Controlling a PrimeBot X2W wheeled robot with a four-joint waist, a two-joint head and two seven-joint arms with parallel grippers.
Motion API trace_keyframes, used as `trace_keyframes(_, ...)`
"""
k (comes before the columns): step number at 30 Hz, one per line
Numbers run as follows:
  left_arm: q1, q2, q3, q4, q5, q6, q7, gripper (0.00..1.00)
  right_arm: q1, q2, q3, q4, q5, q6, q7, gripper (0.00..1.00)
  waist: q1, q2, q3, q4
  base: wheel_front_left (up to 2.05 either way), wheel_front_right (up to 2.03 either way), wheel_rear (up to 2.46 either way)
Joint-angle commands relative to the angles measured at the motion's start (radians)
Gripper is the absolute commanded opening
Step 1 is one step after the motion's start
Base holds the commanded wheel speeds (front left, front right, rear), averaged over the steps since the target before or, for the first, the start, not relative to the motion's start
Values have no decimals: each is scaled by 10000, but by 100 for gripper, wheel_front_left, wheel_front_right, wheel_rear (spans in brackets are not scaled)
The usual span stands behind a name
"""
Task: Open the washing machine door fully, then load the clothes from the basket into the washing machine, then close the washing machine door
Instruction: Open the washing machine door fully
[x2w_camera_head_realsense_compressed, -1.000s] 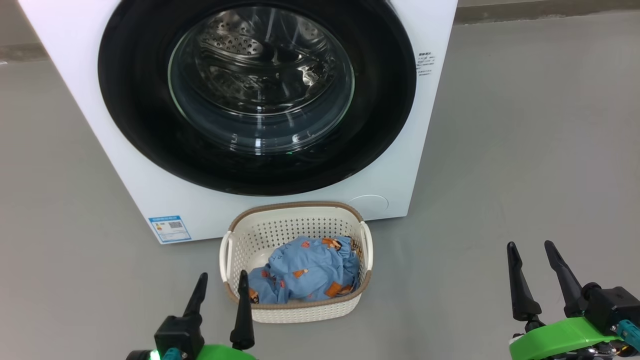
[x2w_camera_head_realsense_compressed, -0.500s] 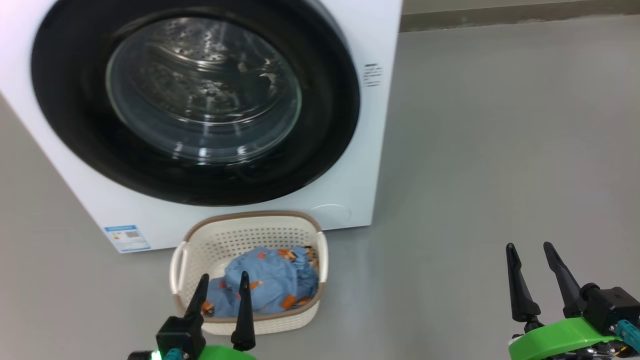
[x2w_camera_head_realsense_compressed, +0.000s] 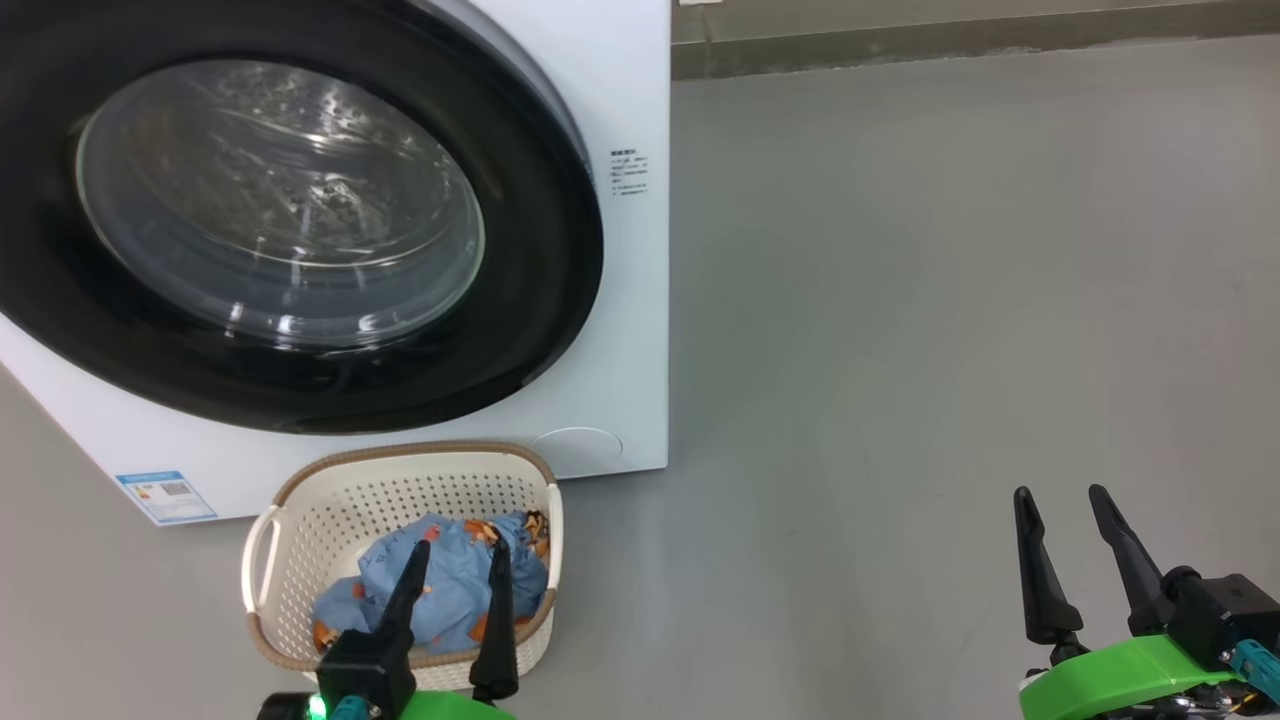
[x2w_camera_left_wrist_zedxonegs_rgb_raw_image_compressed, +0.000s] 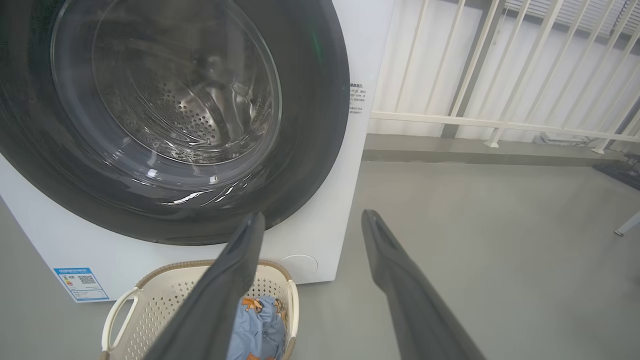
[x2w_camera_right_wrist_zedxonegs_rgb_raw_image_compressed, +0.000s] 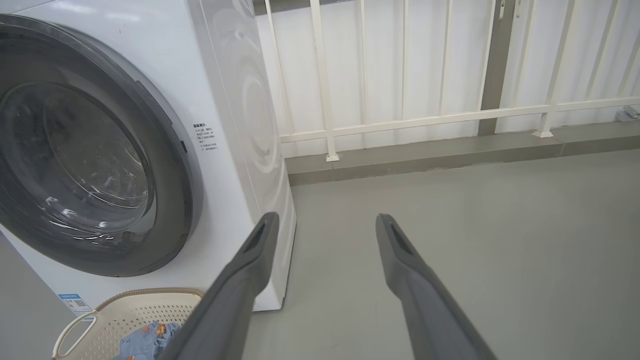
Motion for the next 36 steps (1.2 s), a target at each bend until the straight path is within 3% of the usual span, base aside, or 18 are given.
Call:
trace_keyframes(1, -424, 54, 346, -288, 117, 50, -67, 100, -361, -93, 313, -258, -26, 16, -27, 100, 0, 0, -2, 5, 26, 26, -52)
trace_keyframes(36, -354, 54, 324, -180, 194, 202, -67, 100, -261, -93, 437, -305, -71, 16, -60, 100, 0, 0, -79, 120, 1, 1, -2)
